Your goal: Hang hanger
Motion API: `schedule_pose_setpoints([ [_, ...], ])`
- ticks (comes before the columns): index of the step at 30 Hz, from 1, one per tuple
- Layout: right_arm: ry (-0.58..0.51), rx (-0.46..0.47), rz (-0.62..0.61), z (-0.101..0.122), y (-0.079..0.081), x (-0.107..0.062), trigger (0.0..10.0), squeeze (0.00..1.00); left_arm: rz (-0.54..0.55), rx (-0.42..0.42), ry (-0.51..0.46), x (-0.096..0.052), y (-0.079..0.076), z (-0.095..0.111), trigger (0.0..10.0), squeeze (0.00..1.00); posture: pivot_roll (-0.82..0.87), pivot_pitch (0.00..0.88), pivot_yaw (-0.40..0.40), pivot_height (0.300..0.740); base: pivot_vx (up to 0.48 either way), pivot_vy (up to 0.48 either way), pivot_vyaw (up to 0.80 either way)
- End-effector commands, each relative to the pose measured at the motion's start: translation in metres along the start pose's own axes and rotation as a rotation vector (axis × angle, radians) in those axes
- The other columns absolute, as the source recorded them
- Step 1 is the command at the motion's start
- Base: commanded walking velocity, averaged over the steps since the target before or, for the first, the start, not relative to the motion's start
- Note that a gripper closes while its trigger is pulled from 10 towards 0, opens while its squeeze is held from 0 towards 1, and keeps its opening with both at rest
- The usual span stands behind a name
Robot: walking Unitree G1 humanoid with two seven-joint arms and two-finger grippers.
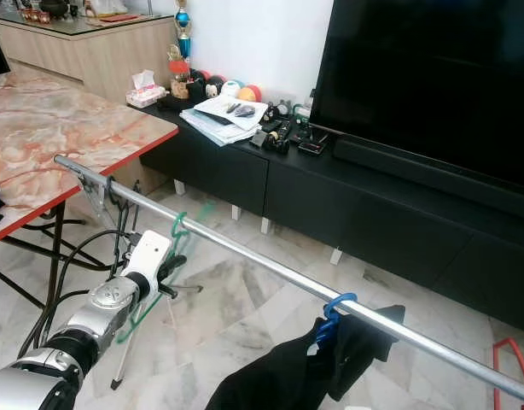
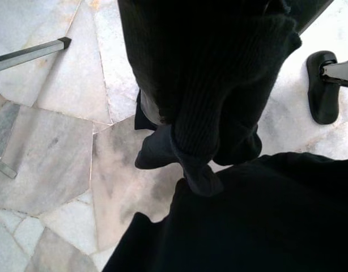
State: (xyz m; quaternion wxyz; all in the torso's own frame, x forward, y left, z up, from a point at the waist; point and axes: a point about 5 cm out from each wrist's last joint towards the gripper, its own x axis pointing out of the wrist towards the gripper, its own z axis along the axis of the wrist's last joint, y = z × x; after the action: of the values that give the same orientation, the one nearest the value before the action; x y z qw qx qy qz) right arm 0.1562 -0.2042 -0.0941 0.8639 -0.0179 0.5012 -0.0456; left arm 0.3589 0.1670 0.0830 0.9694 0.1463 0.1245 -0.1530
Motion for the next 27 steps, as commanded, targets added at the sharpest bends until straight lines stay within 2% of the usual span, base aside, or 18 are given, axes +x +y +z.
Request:
schedule_pose_setpoints([
  [1,-0.003,-0.010,0.003,0.002,0.000,0.000,10.0,0.00,-0.007,0.014,-0.003,0.002,0.001,0.005,0.0,0.00,0.14,0.000,-0.060,0.740,0.000,0.000,0.00],
  [13,-0.001,-0.012,0.004,0.001,0.000,0.000,10.0,0.00,0.010,0.005,-0.029,0.002,0.001,0.007,0.0,0.00,0.14,0.000,-0.061,0.740,0.000,0.000,0.00],
  [17,0.000,-0.011,0.003,0.000,-0.001,0.000,10.0,0.00,0.045,-0.021,-0.134,-0.003,0.007,0.015,0.0,0.00,0.14,0.000,-0.060,0.740,0.000,0.000,0.00],
  [20,0.001,-0.011,0.002,0.000,-0.001,0.000,10.0,0.00,0.053,-0.028,-0.161,-0.006,0.009,0.016,0.0,0.00,0.14,0.000,-0.060,0.740,0.000,0.000,0.00],
  [23,0.005,-0.014,0.000,-0.002,-0.002,0.000,10.0,0.00,0.034,-0.026,-0.199,-0.015,0.008,0.011,0.0,0.00,0.15,0.000,-0.065,0.740,0.000,0.000,0.00],
  [27,0.007,-0.014,-0.001,-0.002,-0.003,-0.001,10.0,0.00,0.022,0.007,-0.195,-0.031,0.005,-0.004,0.0,0.00,0.15,0.000,-0.062,0.740,0.000,0.000,0.00],
])
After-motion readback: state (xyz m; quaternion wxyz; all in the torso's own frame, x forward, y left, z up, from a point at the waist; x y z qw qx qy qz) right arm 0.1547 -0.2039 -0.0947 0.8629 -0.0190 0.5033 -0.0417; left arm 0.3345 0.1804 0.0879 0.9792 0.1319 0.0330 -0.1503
